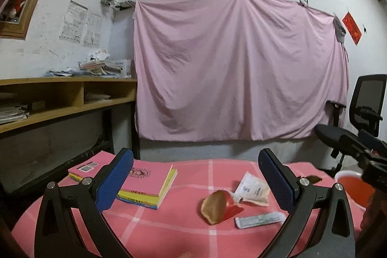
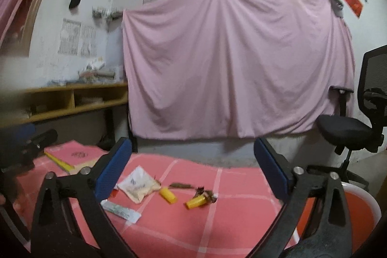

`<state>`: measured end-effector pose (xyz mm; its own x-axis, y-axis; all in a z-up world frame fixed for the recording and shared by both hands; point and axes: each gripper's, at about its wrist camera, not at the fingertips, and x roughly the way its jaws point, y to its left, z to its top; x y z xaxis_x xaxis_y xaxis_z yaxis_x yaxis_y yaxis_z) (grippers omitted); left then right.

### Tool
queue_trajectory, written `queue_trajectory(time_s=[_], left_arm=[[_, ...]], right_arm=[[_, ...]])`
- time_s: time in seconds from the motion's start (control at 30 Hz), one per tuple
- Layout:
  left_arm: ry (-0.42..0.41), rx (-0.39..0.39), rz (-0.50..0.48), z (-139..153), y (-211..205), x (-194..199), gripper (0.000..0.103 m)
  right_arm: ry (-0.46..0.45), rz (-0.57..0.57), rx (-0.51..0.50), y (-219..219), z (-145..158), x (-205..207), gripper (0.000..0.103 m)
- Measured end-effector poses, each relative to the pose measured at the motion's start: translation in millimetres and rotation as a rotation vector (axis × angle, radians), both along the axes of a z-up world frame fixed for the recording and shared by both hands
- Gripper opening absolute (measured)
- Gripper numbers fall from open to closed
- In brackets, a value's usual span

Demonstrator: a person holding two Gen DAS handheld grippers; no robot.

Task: Collect trash
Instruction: 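Grasp the red paper cup with the left tool while the right tool grasps a yellow piece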

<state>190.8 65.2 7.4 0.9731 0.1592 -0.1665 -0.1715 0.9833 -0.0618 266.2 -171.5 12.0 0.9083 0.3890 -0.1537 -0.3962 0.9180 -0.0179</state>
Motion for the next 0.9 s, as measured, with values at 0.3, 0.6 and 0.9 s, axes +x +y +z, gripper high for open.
queue_trajectory(time_s=[0.3, 0.6, 0.9], left_arm=[[0.181, -0.047, -0.11, -16, 5, 32, 0.093], [0.364, -0.072, -0.2, -29, -8, 66, 0.064], [0.47, -0.112, -0.264, -42, -14, 81, 0.037]], right_arm=[[0.192, 0.082, -0.078, 20, -21, 39, 0.103], [0.371, 0.123, -0.17, 42, -45, 77, 0.103], [0.494, 0.136, -0.242, 56, -64, 97, 0.103]])
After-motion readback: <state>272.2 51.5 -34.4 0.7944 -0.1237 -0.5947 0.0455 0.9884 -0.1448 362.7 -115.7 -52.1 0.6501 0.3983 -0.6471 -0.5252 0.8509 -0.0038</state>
